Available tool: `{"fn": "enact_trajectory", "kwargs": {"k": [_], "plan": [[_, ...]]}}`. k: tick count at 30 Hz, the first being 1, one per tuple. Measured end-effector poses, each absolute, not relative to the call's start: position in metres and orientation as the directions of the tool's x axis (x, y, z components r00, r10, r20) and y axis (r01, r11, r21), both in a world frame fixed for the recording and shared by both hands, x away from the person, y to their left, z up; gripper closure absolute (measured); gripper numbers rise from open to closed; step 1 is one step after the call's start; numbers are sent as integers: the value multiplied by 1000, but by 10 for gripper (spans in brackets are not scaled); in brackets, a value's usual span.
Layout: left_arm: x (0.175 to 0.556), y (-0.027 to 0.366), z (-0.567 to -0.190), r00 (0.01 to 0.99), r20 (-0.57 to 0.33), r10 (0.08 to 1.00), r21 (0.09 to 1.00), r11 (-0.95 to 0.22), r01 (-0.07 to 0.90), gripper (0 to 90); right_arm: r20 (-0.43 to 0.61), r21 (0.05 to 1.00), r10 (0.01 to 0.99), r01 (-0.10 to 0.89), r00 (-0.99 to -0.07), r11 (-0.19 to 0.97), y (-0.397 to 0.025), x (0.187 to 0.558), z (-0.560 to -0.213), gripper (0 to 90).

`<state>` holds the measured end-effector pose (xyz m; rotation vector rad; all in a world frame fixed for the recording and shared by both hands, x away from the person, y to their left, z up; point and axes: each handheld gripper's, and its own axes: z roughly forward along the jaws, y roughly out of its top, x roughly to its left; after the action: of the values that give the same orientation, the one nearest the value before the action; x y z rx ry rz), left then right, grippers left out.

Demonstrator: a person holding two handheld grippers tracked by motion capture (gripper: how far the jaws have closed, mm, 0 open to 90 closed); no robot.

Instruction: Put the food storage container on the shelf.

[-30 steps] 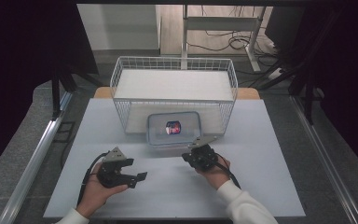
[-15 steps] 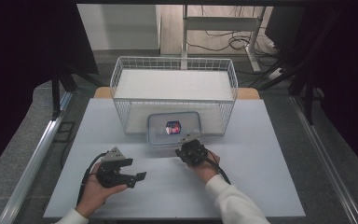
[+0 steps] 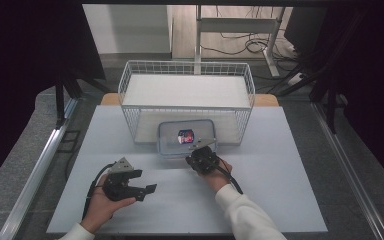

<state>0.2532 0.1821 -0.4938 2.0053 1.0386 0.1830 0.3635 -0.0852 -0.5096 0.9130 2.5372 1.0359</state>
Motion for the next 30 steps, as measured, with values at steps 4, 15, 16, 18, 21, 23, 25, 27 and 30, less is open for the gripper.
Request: {"fn": "enact_trajectory", "kwargs": {"k": [4, 15, 16, 18, 21, 23, 25, 27, 30], "plan": [[253, 183, -494, 643, -236, 728, 740, -294, 605, 207, 8, 706, 640, 458, -768, 541, -82, 365, -507, 893], [253, 183, -493, 642, -241, 728, 742, -289, 605, 207, -14, 725, 682, 463, -731, 511, -81, 376, -499, 893], [253, 183, -493, 642, -241, 728, 742, -289, 605, 207, -13, 728, 690, 466, -724, 502, -82, 379, -498, 893], [253, 184, -493, 642, -241, 728, 742, -289, 606, 207, -18, 726, 699, 472, -714, 501, -84, 385, -497, 893], [253, 184, -494, 642, -240, 728, 741, -290, 606, 207, -12, 727, 712, 483, -702, 488, -86, 393, -496, 893], [254, 184, -494, 641, -241, 728, 740, -290, 607, 206, -9, 727, 721, 491, -693, 481, -86, 400, -496, 893], [254, 184, -494, 642, -241, 728, 740, -290, 607, 206, -7, 725, 725, 495, -689, 478, -86, 403, -496, 893], [254, 184, -494, 642, -242, 728, 739, -291, 608, 206, -7, 725, 736, 504, -676, 470, -86, 410, -495, 893], [254, 184, -494, 643, -241, 727, 738, -293, 608, 206, 12, 732, 746, 514, -666, 447, -88, 417, -494, 893]]}}
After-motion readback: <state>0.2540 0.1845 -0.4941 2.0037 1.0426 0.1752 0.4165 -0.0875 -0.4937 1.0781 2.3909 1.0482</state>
